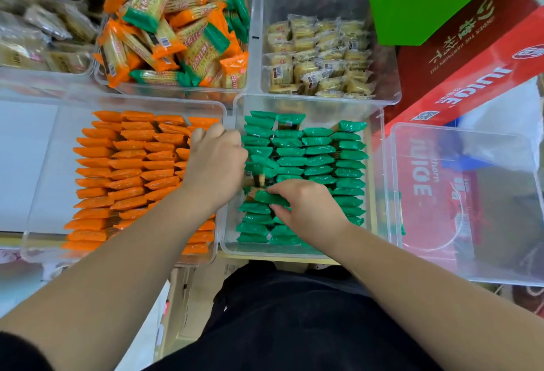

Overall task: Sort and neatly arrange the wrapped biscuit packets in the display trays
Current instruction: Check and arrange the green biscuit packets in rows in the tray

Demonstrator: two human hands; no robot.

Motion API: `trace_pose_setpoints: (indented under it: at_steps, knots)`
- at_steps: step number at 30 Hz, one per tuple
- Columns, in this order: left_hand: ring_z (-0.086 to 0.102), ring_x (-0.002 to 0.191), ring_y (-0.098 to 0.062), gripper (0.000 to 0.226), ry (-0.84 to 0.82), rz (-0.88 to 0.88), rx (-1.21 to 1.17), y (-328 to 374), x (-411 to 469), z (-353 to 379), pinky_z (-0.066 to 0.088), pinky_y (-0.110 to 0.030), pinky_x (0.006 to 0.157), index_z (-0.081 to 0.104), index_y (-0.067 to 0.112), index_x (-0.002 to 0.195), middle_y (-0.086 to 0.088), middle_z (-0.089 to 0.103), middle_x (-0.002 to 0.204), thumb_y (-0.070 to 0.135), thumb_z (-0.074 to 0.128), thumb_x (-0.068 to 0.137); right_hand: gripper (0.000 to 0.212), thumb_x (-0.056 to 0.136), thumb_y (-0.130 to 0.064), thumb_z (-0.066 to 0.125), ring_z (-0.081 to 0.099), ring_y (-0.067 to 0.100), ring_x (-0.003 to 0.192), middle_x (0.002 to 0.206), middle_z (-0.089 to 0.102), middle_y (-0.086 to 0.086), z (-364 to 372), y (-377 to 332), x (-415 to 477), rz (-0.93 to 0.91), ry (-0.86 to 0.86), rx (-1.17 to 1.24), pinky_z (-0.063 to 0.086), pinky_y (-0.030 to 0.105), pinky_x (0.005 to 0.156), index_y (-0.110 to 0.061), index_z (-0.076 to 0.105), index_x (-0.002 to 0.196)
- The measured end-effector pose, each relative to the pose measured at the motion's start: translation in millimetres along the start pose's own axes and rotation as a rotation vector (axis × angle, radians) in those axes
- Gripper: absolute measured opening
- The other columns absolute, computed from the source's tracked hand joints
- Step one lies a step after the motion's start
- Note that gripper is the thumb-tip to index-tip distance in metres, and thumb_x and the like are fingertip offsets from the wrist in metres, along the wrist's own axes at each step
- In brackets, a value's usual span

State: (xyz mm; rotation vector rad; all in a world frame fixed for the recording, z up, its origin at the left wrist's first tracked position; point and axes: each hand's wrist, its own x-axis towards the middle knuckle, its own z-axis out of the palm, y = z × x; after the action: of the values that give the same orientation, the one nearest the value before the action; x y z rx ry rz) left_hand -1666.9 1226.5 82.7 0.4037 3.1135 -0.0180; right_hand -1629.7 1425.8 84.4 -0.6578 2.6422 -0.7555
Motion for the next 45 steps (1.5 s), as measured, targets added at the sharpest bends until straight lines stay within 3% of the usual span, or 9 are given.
trace_pose_setpoints:
  at_steps: [5,9,11,18,21,24,30,37,45]
  knots:
    - [0.051,0.087,-0.035,0.008,0.172,-0.175,-0.197,-3.3,-25.0,-24.3,0.020,-0.037,0.071,0.074,0.013,0.071,-0.001,0.059,0.080,0.011,0.077,0.078,0.026,0.094,-0.023,0.063,0.062,0.029,0.100,0.102,0.071,0.006,21.1,2.5,18.6,-0.033,-0.154,-0.300,0.052,0.036,0.076,-0.022,0.070,0.119]
    - [0.053,0.086,-0.036,0.006,0.270,-0.302,-0.342,-7.4,-52.7,-30.6,0.026,-0.039,0.069,0.075,0.015,0.074,-0.002,0.060,0.082,0.012,0.077,0.078,0.001,0.083,-0.022,0.073,0.052,0.022,0.084,0.072,0.066,-0.005,32.4,5.5,27.6,-0.031,-0.185,-0.489,0.042,0.030,0.059,-0.023,0.073,0.082]
    - [0.054,0.086,-0.033,0.007,0.278,-0.350,-0.411,-8.1,-65.3,-31.7,0.031,-0.040,0.069,0.075,0.017,0.075,0.000,0.061,0.082,0.019,0.072,0.080,0.018,0.069,-0.018,0.082,0.046,0.020,0.073,0.059,0.060,-0.009,40.3,10.9,31.9,-0.061,-0.156,-0.522,0.042,0.029,0.054,-0.026,0.068,0.064]
    - [0.051,0.087,-0.007,0.012,0.233,-0.567,-0.687,-3.7,-106.0,-36.3,0.039,-0.028,0.071,0.073,0.018,0.074,0.010,0.059,0.085,0.013,0.076,0.085,0.040,0.101,-0.033,0.044,0.044,0.027,0.111,0.129,0.060,-0.005,37.1,11.2,25.6,-0.111,-0.210,-0.511,0.042,0.041,0.092,-0.024,0.055,0.139]
    - [0.063,0.099,-0.007,0.015,0.204,-0.704,-0.871,3.2,-117.6,-36.5,0.050,-0.034,0.085,0.073,0.023,0.074,0.015,0.070,0.097,0.014,0.076,0.085,0.047,0.102,-0.039,0.044,0.044,0.026,0.121,0.138,0.056,-0.004,26.2,4.6,19.5,-0.064,-0.206,-0.399,0.040,0.041,0.103,-0.025,0.050,0.146]
    - [0.068,0.083,-0.003,0.016,0.185,-0.842,-1.084,13.3,-122.6,-41.6,0.057,-0.041,0.075,0.075,0.028,0.076,0.018,0.074,0.084,0.015,0.076,0.086,0.042,0.101,-0.038,0.053,0.049,0.022,0.123,0.134,0.062,-0.002,8.5,-3.0,6.7,0.055,-0.138,-0.119,0.039,0.034,0.106,-0.021,0.058,0.139]
    - [0.065,0.067,-0.006,0.010,0.081,-0.925,-1.435,29.0,-123.3,-59.8,0.051,-0.038,0.067,0.076,0.011,0.078,0.002,0.074,0.076,0.008,0.074,0.087,0.040,0.098,-0.035,0.062,0.064,0.005,0.099,0.109,0.068,-0.010,-23.1,-12.6,-27.3,0.380,-0.174,0.537,0.050,0.026,0.088,-0.014,0.062,0.132]
    - [0.068,0.081,-0.010,0.021,0.018,-0.830,-1.651,38.8,-118.0,-77.7,0.050,-0.025,0.068,0.073,0.013,0.108,-0.004,0.077,0.098,0.003,0.066,0.090,0.005,0.089,-0.007,0.071,0.060,0.004,0.055,0.062,0.066,-0.003,-64.5,-28.6,-58.3,0.405,0.118,0.977,0.043,0.019,0.053,-0.007,0.070,0.085]
    - [0.054,0.087,-0.031,0.017,-0.073,-0.827,-1.865,41.1,-106.3,-80.3,0.045,-0.038,0.074,0.078,0.008,0.098,-0.028,0.069,0.108,0.009,0.064,0.088,0.005,0.073,-0.027,0.073,0.049,0.011,0.065,0.069,0.063,-0.004,-91.7,-39.7,-73.4,0.318,0.202,1.167,0.043,0.022,0.060,-0.023,0.074,0.070]
